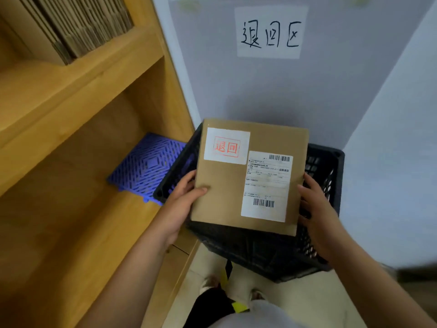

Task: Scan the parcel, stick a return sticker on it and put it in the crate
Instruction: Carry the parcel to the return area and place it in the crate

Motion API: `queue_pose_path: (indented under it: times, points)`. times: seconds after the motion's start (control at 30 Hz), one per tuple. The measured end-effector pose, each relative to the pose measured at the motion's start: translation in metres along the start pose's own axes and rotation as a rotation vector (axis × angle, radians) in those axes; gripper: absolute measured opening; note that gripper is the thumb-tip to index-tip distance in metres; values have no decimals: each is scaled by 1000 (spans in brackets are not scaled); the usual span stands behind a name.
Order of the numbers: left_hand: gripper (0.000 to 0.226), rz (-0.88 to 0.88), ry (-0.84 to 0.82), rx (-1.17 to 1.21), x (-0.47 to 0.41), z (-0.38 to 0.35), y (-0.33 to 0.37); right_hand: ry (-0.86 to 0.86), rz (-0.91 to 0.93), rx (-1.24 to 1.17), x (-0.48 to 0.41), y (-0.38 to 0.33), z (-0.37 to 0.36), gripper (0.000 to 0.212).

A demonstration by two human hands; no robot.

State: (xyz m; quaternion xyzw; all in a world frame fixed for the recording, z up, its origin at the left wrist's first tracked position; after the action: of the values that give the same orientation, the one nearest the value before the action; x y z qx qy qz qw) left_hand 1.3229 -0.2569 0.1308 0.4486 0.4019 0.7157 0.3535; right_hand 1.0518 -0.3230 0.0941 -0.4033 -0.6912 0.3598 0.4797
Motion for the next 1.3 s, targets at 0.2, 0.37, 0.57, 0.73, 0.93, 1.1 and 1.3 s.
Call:
queue_pose_path:
  times: [0.2,0.37,0.57,0.73,0.93,1.1,1.3]
  points:
    - [46,146,-161,-72,-88,-9,0,208,-112,8,-39,13,-12,48]
    - [53,366,-293,-174,-135,-21,-24,350,-255,65,-76,38,-23,62]
    - [47,471,-466,-217,-171,-33,-44,487,-358,48,-103,73,-26,69]
    - [26,516,-524,-265,-196,-43,-64,551,-457,31,-124,95,-14,55]
    - [9,606,-560,-268,-215,-55,-77,587,-487,9,-145,106,-1,52]
    - [13,627,-583,-260,-228,-62,-89,619,-505,-56,-163,119,3,44]
    - [19,641,-586,-270,-233,-66,-102,583,-559,-46,-168,143,7,50]
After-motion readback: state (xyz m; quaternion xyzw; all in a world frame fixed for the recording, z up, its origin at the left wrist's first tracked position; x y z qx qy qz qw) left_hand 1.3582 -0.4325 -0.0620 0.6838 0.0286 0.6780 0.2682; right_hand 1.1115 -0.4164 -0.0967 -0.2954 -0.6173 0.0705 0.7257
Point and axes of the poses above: each hand's wrist, its own x-axis away from the middle knuckle, its own z-axis out of the back of the hand, y = z × x, the point moved 1 cm from there along -x, towards the middle knuckle, and after that the axes turned 9 degrees about -x, right-handed, at the moved point
